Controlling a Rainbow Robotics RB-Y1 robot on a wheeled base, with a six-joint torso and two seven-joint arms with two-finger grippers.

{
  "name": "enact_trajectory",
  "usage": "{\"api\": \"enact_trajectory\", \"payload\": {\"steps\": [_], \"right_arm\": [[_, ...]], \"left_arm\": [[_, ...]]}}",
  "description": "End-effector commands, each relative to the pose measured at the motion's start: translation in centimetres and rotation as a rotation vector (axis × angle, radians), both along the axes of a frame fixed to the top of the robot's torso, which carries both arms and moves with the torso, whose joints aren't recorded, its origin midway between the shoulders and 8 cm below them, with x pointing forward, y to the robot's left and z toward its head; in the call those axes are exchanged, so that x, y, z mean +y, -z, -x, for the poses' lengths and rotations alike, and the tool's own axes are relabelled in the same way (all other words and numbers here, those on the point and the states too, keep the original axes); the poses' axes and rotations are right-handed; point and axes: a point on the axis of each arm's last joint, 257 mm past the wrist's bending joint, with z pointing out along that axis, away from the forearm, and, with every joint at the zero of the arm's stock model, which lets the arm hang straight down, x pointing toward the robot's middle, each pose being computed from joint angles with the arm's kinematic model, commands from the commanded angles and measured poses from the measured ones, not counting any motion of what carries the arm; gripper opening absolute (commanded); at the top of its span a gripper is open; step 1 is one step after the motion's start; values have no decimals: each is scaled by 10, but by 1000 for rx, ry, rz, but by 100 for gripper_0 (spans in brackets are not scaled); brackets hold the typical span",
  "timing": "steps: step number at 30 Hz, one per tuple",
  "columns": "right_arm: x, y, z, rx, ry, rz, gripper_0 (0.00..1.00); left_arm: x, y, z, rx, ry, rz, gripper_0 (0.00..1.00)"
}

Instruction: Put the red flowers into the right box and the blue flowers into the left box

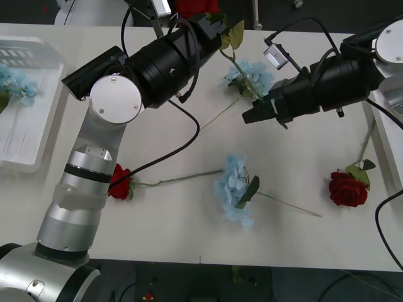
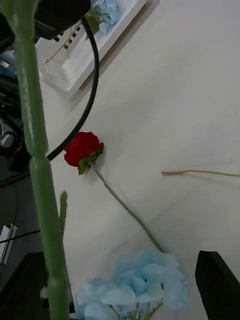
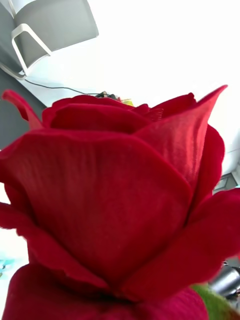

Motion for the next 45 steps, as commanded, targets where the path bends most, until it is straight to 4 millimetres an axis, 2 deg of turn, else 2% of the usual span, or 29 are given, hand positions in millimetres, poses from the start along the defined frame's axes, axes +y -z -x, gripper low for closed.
{"api": "enact_trajectory", "payload": {"steps": [1,2,3,4,5,15,19,20,21,22,23,24,27,30,33,35,39,41,44,45], "right_arm": [[35,-31,2,-24,-22,-84,83],[35,-30,1,-23,-20,-81,58],[36,-29,2,-21,-19,-79,43],[36,-27,2,-16,-16,-74,14],[36,-24,2,-11,-15,-65,0],[34,-17,0,-1,-1,-36,0],[34,-16,-2,-2,4,-27,0],[34,-16,-2,-1,4,-26,0],[34,-16,-2,1,5,-26,0],[34,-17,-2,1,5,-27,0],[34,-17,-2,2,6,-26,0],[34,-17,-2,2,6,-27,0],[34,-18,-2,4,9,-26,0],[29,-19,-5,3,21,-17,0],[15,-17,-14,-14,53,29,0],[-3,-16,-26,-41,92,87,0],[-59,-8,-53,-88,212,237,0],[-99,-8,-67,-95,307,315,0],[-152,-11,-82,-119,424,416,0],[-176,-14,-86,-123,480,454,0]], "left_arm": [[-17,-7,10,-19,25,16,0],[-17,-5,10,-16,25,15,0],[-18,-5,10,-14,27,15,0],[-18,-3,9,-13,25,12,0],[-19,-1,9,-8,27,12,0],[-15,-1,7,-10,22,12,0],[-3,3,3,-9,12,-5,2],[1,5,2,-6,9,-10,20],[5,7,1,-6,6,-17,50],[8,9,1,-3,9,-25,74],[13,12,0,5,12,-34,91],[17,14,0,10,19,-47,100],[30,19,0,27,34,-71,100],[56,33,4,58,49,-104,100],[86,49,11,92,56,-148,100],[109,65,18,130,71,-195,100],[157,92,33,213,99,-300,100],[182,103,43,265,113,-346,100],[210,116,60,369,140,-369,100],[220,119,68,425,150,-364,100]]}}
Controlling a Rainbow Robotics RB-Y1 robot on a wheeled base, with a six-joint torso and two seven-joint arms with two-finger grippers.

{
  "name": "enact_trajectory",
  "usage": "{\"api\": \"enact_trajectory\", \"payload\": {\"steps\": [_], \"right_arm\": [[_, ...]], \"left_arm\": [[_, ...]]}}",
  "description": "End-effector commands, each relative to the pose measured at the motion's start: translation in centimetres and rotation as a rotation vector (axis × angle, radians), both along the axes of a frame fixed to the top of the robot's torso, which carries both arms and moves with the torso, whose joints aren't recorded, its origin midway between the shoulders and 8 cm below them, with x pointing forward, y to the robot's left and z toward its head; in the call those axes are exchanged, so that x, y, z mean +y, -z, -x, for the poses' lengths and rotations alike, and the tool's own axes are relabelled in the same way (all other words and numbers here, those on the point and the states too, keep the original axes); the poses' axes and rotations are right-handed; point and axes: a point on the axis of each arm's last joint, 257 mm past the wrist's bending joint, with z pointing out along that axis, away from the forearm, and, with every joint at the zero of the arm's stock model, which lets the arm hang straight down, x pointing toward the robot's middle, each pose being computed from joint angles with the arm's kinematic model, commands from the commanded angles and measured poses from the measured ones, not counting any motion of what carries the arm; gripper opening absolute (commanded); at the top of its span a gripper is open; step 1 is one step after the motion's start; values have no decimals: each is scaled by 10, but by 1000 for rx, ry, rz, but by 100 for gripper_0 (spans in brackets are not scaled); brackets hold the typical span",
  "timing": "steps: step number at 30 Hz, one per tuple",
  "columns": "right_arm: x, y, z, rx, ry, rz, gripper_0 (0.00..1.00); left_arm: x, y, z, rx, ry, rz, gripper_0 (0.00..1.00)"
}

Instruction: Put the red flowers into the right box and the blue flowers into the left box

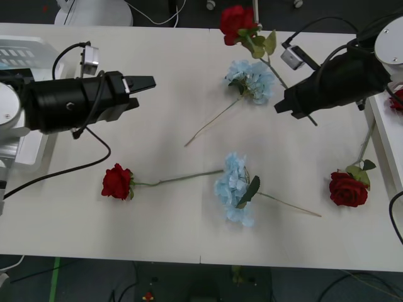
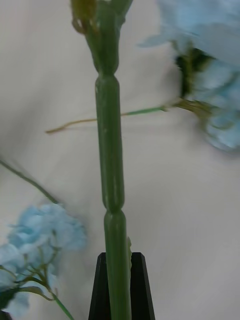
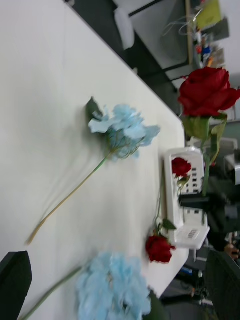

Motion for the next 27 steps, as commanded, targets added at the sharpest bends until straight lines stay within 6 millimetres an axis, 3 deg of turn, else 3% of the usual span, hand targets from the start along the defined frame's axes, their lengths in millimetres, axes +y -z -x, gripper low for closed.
{"api": "enact_trajectory", "payload": {"steps": [1,6,7,12,14,18,20,27], "right_arm": [[-92,-51,-32,-109,196,163,0],[-212,-68,-34,-103,473,309,0],[-227,-69,-33,-101,501,328,0],[-350,-74,-10,-83,702,554,0],[-380,-73,0,-74,747,625,0],[-420,-58,26,-16,805,709,0],[-429,-48,35,8,815,732,0],[-467,0,66,57,868,785,0]], "left_arm": [[55,-5,25,101,-12,-46,100],[77,2,56,389,-113,-27,100],[77,1,58,421,-135,-24,100],[58,4,76,706,-436,33,100],[47,9,80,771,-533,59,100],[25,33,85,848,-739,85,100],[20,47,87,860,-801,66,100],[14,125,91,829,-1012,-101,100]]}}
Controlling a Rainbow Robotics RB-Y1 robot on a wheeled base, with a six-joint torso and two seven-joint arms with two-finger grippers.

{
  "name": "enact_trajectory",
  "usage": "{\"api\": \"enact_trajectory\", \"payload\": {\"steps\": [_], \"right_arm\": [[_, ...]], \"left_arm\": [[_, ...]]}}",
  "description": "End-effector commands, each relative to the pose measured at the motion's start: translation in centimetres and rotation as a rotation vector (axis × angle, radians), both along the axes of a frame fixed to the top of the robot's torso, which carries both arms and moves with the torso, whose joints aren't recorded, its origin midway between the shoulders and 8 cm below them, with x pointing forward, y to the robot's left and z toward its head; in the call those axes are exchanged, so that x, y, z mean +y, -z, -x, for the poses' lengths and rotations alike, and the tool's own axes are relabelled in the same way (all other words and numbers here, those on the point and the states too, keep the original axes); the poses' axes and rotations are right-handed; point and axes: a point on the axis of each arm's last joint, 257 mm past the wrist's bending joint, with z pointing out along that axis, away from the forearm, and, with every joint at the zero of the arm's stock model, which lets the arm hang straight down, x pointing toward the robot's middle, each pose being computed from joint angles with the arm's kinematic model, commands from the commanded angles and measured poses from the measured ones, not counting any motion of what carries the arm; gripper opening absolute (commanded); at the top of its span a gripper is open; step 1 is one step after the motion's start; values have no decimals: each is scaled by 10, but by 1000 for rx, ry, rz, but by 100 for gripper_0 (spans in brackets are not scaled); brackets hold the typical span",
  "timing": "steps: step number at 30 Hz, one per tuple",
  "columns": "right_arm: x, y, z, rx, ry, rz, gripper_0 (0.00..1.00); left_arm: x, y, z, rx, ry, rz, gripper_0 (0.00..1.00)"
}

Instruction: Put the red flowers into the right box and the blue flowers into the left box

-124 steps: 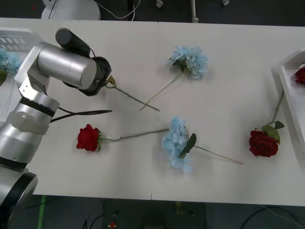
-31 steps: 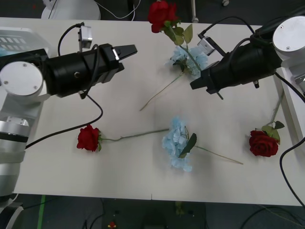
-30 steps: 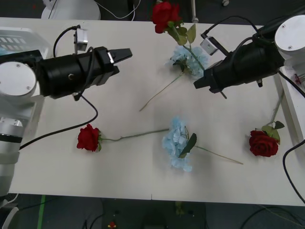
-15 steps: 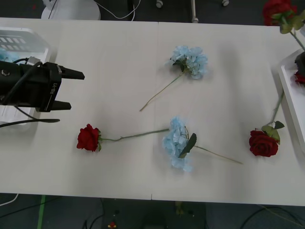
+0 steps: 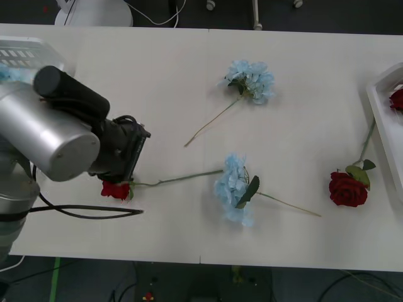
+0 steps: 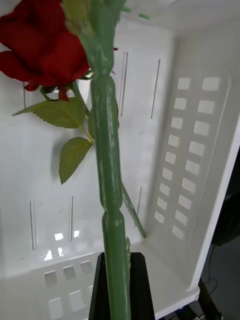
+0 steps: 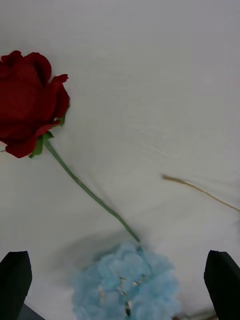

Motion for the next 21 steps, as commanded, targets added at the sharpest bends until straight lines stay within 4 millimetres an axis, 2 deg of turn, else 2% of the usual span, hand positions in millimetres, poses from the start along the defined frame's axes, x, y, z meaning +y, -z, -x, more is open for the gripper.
{"api": "enact_trajectory", "payload": {"steps": [1,5,8,13,17,18,19,21], "right_arm": [[-52,9,30,14,74,71,0],[-66,33,40,32,73,126,0],[-73,45,43,39,58,175,0],[-75,57,45,58,47,222,0],[-75,66,42,53,38,234,2],[-74,70,41,50,34,232,15],[-75,70,41,47,34,232,22],[-74,71,39,41,34,229,42]], "left_arm": [[11,37,-1,32,-104,-103,100],[21,64,-12,49,-150,-144,100],[30,67,-22,41,-174,-148,100],[46,71,-38,38,-212,-166,100],[55,81,-50,35,-225,-168,100],[58,86,-52,35,-230,-172,100],[60,88,-54,34,-230,-175,100],[63,94,-56,38,-231,-178,100]]}}
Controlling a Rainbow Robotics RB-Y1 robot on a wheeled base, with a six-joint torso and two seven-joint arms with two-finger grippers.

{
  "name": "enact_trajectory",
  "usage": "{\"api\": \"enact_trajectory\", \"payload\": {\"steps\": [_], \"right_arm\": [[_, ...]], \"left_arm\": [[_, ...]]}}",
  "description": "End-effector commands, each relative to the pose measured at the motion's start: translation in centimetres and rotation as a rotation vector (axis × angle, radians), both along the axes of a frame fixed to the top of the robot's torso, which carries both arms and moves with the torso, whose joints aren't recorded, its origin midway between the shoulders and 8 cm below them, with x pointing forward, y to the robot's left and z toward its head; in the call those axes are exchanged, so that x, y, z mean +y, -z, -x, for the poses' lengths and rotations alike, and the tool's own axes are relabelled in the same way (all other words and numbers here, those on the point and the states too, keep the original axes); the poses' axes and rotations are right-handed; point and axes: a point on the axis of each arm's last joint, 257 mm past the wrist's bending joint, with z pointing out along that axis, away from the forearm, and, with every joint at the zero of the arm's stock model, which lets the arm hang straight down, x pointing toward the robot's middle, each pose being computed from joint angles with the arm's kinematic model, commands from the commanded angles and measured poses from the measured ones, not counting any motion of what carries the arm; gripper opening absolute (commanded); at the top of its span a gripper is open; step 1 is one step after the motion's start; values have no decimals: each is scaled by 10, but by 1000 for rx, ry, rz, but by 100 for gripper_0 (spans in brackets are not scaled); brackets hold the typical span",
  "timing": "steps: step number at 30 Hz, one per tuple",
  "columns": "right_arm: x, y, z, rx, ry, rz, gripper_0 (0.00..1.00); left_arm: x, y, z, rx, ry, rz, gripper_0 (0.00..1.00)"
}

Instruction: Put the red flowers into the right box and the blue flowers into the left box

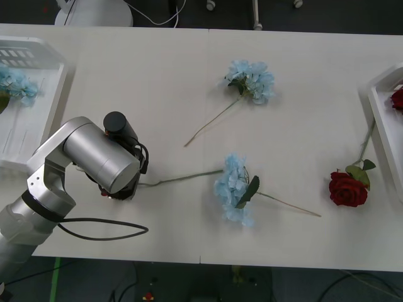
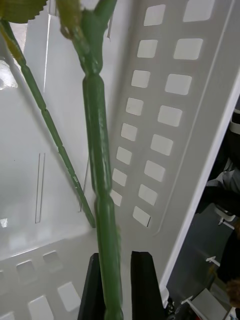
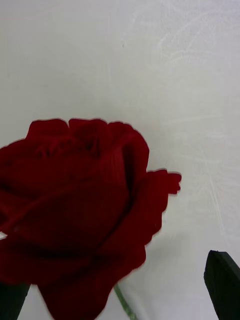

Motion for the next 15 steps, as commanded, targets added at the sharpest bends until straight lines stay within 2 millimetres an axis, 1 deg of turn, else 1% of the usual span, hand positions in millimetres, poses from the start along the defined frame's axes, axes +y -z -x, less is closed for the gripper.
{"api": "enact_trajectory", "payload": {"steps": [1,2,3,4,5,6,7,8,9,10,11,14,15], "right_arm": [[1,5,-3,-24,16,-11,48],[1,5,-3,-24,16,-11,56],[1,4,-3,-25,15,-9,60],[2,2,-5,-30,13,-11,67],[2,1,-6,-30,11,-10,71],[1,-1,-7,-33,9,-9,75],[3,-5,-11,-40,5,-12,79],[5,-8,-14,-46,0,-16,83],[6,-11,-17,-51,-5,-19,84],[10,-16,-22,-60,-17,-25,87],[12,-20,-26,-62,-32,-24,89],[23,-33,-40,-62,-101,-20,89],[33,-39,-48,-63,-148,-23,89]], "left_arm": [[18,-17,-30,-63,30,-46,100],[19,-15,-30,-59,33,-50,100],[19,-16,-30,-59,34,-51,100],[19,-16,-30,-58,39,-52,100],[20,-14,-29,-52,41,-55,98],[19,-13,-28,-48,43,-53,87],[20,-11,-27,-43,45,-56,73],[19,-9,-27,-38,49,-60,52],[20,-8,-26,-35,51,-64,42],[21,-6,-27,-33,55,-70,25],[20,-5,-26,-32,58,-73,20],[20,-3,-24,-27,67,-81,13],[20,-1,-23,-23,71,-84,8]]}}
